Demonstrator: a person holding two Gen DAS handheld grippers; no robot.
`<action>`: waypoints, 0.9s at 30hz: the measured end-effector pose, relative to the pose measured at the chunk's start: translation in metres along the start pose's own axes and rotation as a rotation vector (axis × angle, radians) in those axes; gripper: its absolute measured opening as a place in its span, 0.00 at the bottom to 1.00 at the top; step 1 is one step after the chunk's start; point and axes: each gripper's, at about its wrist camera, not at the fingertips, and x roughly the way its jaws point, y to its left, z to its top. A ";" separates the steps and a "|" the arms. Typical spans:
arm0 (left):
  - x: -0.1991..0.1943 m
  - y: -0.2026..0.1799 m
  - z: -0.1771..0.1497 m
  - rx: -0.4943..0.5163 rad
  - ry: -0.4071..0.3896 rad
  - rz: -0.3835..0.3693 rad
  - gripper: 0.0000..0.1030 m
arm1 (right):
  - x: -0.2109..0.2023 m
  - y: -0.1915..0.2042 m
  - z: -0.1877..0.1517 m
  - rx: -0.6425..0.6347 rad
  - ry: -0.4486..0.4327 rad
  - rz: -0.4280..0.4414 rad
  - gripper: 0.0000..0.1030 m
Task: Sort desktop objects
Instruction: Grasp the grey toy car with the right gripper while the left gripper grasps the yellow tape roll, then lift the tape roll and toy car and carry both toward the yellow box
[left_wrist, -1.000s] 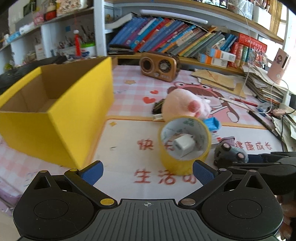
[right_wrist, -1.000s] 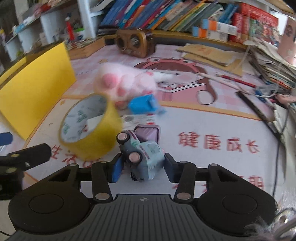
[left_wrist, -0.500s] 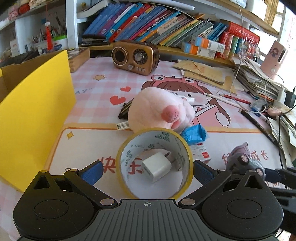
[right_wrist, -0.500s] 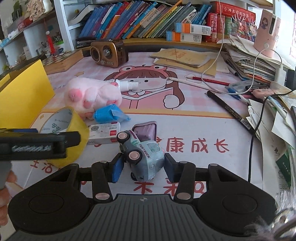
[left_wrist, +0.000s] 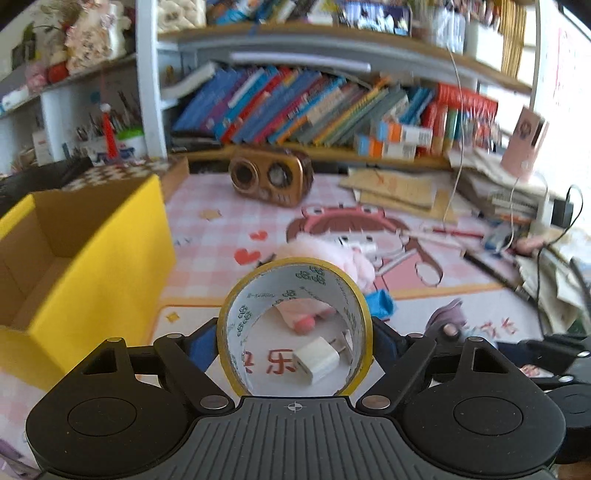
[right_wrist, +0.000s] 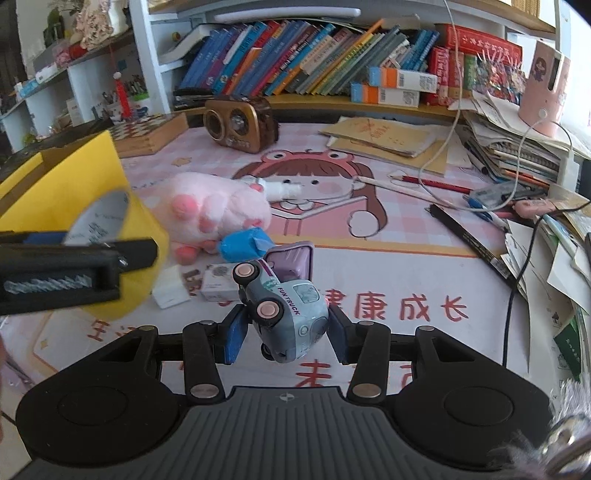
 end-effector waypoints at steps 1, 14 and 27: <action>-0.005 0.003 0.001 -0.008 -0.007 -0.001 0.81 | -0.002 0.003 0.000 -0.004 -0.002 0.004 0.43; -0.060 0.046 -0.033 -0.039 -0.021 -0.012 0.81 | -0.031 0.056 -0.017 -0.030 -0.012 0.040 0.43; -0.119 0.126 -0.071 -0.088 -0.018 0.032 0.81 | -0.058 0.158 -0.040 -0.086 0.003 0.113 0.43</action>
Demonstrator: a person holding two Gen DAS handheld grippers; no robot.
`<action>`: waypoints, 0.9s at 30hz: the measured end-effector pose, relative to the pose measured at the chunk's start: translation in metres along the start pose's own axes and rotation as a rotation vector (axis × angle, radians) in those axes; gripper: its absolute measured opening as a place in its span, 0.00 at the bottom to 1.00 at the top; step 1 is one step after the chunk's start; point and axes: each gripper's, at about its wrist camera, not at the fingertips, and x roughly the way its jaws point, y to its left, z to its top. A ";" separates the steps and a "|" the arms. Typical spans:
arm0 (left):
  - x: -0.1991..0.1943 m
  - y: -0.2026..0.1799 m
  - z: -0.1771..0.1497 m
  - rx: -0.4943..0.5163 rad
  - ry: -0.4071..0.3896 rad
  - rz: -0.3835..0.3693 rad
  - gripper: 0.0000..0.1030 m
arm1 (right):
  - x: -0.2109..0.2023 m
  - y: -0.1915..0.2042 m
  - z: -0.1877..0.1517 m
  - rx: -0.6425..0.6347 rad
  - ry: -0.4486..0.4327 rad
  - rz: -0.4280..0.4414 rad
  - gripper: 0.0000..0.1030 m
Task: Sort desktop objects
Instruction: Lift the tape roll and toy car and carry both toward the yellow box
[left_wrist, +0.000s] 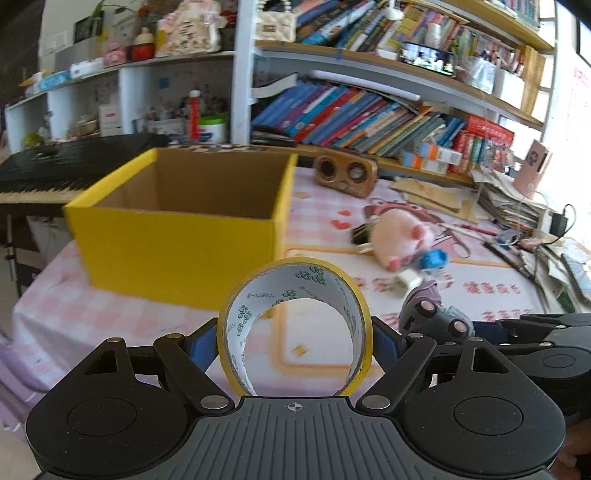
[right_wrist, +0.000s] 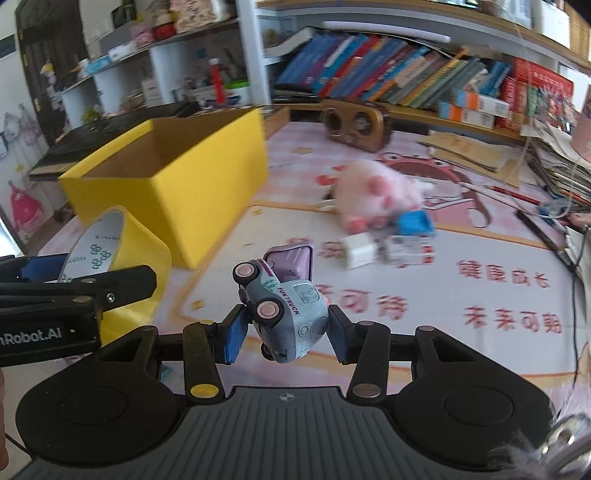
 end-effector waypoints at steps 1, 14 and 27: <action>-0.004 0.006 -0.002 -0.003 0.000 0.005 0.81 | -0.001 0.009 -0.002 -0.004 0.002 0.005 0.43; -0.050 0.078 -0.026 -0.027 -0.006 0.046 0.81 | -0.008 0.096 -0.020 -0.044 0.018 0.047 0.43; -0.069 0.107 -0.035 -0.015 -0.021 0.029 0.81 | -0.017 0.131 -0.029 -0.023 0.011 0.020 0.43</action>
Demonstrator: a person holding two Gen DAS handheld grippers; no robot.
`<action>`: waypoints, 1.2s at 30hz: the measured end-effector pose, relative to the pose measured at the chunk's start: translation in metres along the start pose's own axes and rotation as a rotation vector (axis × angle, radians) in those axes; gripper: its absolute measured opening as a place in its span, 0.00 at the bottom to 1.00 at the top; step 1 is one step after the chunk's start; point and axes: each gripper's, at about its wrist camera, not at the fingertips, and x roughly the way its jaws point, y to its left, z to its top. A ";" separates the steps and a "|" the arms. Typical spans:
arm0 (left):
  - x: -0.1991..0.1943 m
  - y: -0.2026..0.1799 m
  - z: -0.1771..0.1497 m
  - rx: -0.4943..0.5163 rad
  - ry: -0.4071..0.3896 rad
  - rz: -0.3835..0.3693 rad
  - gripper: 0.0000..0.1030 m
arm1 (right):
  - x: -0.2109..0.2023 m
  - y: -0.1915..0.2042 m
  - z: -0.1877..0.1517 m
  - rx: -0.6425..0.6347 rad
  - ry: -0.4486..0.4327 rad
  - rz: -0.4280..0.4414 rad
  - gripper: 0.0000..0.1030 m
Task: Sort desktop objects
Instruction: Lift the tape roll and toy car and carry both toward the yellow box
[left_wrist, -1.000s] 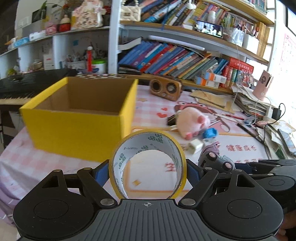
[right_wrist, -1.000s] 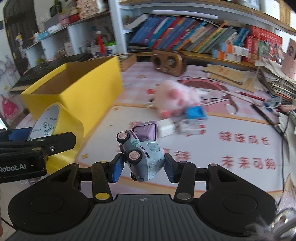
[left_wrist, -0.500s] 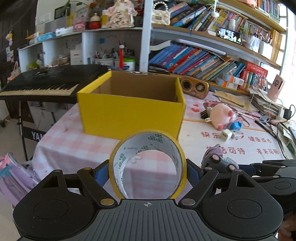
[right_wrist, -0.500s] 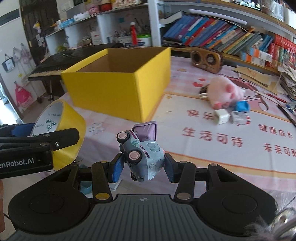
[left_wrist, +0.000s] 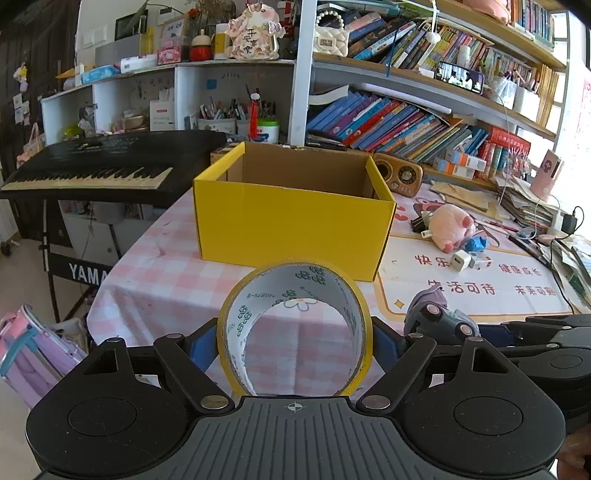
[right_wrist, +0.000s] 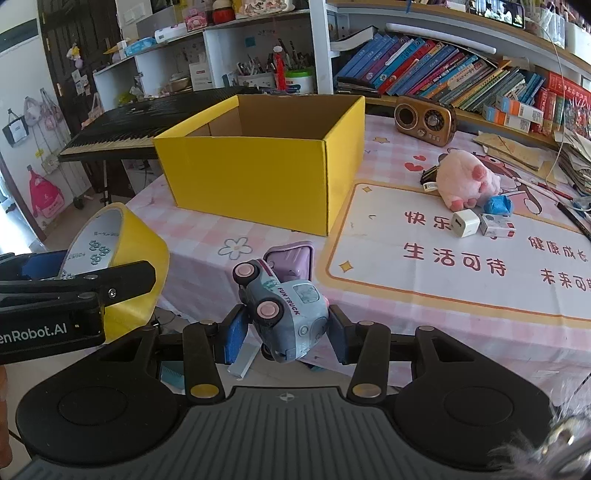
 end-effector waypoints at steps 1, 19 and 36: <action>-0.001 0.002 0.000 -0.002 -0.001 -0.002 0.81 | -0.001 0.002 -0.001 -0.002 -0.001 0.000 0.43; -0.007 0.016 -0.005 -0.029 -0.016 -0.011 0.81 | -0.002 0.020 -0.002 -0.033 0.006 -0.003 0.43; -0.004 0.017 -0.002 -0.023 -0.013 -0.016 0.81 | -0.001 0.021 -0.001 -0.030 0.005 -0.005 0.43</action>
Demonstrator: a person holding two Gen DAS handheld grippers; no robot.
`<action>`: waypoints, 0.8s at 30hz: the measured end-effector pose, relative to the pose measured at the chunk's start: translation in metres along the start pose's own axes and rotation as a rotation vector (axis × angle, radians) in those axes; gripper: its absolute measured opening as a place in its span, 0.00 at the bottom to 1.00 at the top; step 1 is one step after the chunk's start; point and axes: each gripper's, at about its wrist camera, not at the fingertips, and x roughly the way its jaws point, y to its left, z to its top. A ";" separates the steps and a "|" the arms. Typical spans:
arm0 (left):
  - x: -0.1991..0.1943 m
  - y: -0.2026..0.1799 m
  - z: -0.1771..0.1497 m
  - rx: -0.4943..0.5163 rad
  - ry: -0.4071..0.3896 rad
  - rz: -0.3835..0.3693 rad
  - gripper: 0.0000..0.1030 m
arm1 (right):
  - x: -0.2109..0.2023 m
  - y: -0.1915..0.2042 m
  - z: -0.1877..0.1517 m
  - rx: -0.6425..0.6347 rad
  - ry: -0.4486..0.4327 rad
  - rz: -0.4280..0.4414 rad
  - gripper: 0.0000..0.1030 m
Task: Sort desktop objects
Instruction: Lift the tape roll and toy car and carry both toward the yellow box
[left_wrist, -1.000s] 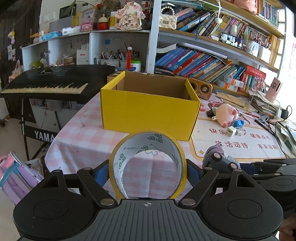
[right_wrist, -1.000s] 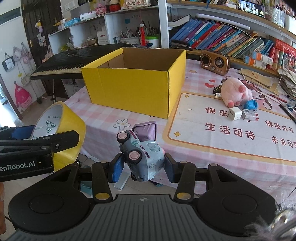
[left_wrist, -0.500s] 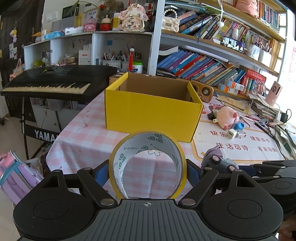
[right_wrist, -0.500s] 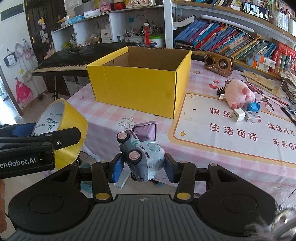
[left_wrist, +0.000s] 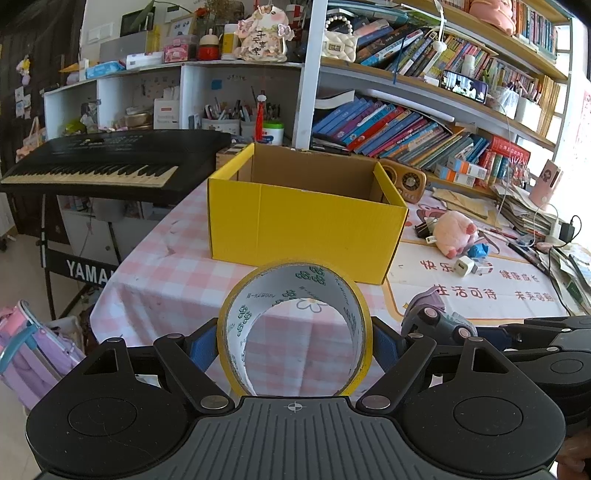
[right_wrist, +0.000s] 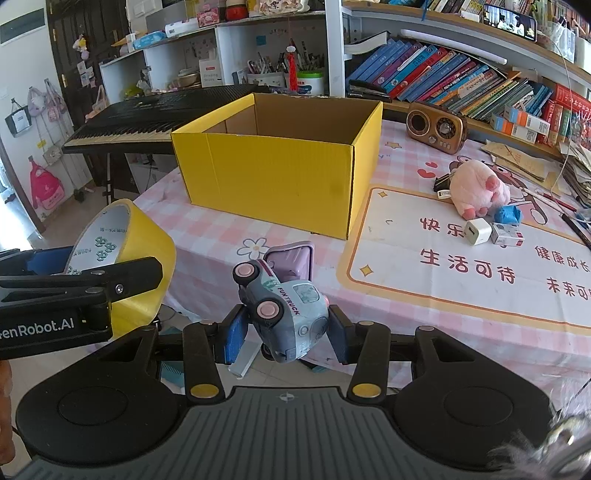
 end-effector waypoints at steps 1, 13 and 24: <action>0.001 0.000 0.000 0.002 0.000 0.000 0.81 | 0.000 0.000 0.000 -0.001 0.000 -0.001 0.43; 0.004 0.001 0.001 0.009 0.002 -0.005 0.81 | 0.001 0.001 0.002 0.002 -0.002 -0.002 0.43; 0.008 -0.001 0.001 0.014 0.003 -0.010 0.81 | 0.006 0.001 0.008 0.010 0.000 -0.007 0.43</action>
